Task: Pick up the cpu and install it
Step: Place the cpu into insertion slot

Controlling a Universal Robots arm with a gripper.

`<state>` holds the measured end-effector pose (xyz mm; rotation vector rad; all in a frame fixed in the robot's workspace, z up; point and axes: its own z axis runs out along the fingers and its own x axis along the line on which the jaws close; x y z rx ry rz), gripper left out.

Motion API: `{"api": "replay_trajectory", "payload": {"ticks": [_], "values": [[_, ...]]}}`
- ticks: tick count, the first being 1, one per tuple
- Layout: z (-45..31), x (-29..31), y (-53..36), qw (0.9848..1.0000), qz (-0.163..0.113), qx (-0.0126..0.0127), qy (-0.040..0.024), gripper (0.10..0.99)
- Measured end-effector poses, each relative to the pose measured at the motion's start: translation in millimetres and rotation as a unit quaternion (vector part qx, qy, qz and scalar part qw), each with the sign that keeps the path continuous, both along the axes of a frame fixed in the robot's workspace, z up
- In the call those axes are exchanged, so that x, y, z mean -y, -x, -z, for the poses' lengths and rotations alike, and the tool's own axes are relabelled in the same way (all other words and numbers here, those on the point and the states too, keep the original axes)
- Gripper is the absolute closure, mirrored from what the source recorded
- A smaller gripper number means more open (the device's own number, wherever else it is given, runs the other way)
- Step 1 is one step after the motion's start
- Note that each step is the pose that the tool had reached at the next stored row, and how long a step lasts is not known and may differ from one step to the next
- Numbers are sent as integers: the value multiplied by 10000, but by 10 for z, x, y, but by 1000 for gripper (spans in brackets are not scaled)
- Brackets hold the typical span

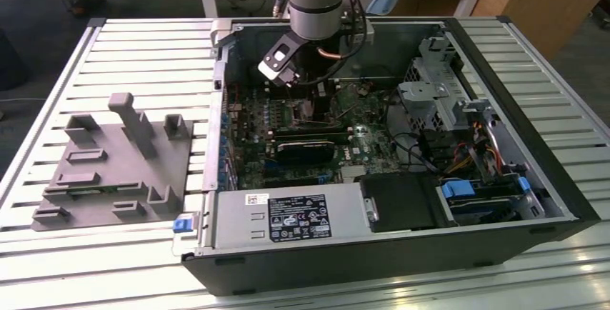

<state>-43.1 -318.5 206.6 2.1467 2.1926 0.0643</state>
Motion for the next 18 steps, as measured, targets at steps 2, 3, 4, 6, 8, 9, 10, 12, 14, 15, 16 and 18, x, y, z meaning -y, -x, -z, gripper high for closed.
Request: {"api": "replay_trajectory", "payload": {"ticks": [2, 3, 4, 6, 8, 9, 10, 12, 14, 15, 16, 18], "values": [[18, -3, 4, 10000, 0, 0, 1, 545], [25, -4, 4, 10000, 1, 0, 1, 545], [32, -5, 5, 10000, 1, 0, 1, 545], [46, -9, 5, 10000, 2, 0, 1, 545], [57, -15, 5, 10000, 3, 0, 1, 545], [63, -19, 5, 10000, 4, 0, 1, 545], [68, -22, 5, 10000, 6, 0, 1, 545], [79, -28, 5, 10000, 10, 0, 0, 545], [90, -35, 5, 10000, 11, 0, 0, 545], [96, -37, 5, 10000, 12, 0, 0, 545], [103, -39, 5, 10000, 12, 0, 0, 545], [117, -43, 5, 10000, 13, 0, 1, 545]]}}
